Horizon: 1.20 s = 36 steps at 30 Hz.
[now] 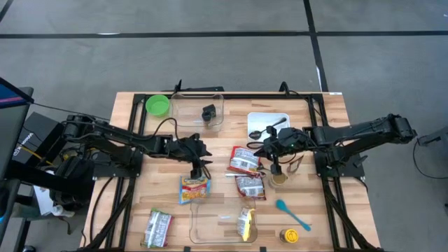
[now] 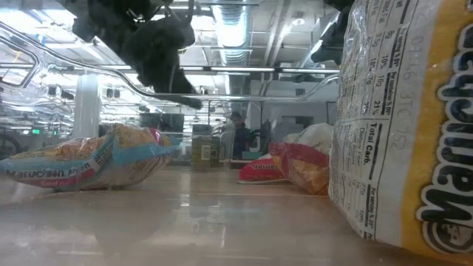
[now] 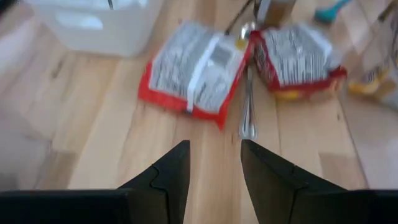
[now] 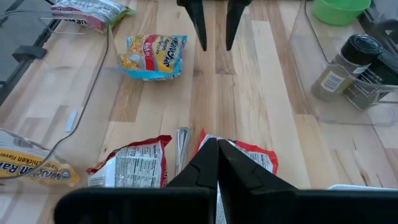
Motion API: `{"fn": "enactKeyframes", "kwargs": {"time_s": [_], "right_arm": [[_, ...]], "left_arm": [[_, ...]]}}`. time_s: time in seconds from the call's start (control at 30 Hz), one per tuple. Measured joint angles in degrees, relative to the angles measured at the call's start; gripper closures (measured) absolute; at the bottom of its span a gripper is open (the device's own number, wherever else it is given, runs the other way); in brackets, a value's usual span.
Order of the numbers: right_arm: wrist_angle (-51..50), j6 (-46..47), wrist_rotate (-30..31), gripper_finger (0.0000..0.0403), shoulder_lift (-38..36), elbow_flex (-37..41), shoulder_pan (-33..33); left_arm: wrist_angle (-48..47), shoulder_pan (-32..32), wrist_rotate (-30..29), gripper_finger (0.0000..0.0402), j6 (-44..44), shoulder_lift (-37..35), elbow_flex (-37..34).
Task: Pick & Place Food Item
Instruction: Put the blue noodle pack into the bottom transparent bin
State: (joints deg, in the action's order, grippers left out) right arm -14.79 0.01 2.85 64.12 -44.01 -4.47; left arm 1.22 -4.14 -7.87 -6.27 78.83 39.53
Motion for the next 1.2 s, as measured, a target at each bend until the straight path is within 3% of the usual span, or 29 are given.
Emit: {"fn": "enactKeyframes", "kwargs": {"time_s": [0.3,0.53,1.2], "right_arm": [[0.0,0.0,0.0,0.0403,0.0,0.0,0.0],[0.0,0.0,0.0,0.0403,0.0,0.0,0.0],[0.1,0.0,0.0,0.0403,0.0,0.0,0.0]], "left_arm": [[-5.5,0.0,10.6,0.0266,0.0,0.0,0.0],[-6.3,0.0,11.6,0.0266,0.0,0.0,-0.1],[11.1,-0.3,15.4,0.0266,0.0,0.0,-10.3]]}}
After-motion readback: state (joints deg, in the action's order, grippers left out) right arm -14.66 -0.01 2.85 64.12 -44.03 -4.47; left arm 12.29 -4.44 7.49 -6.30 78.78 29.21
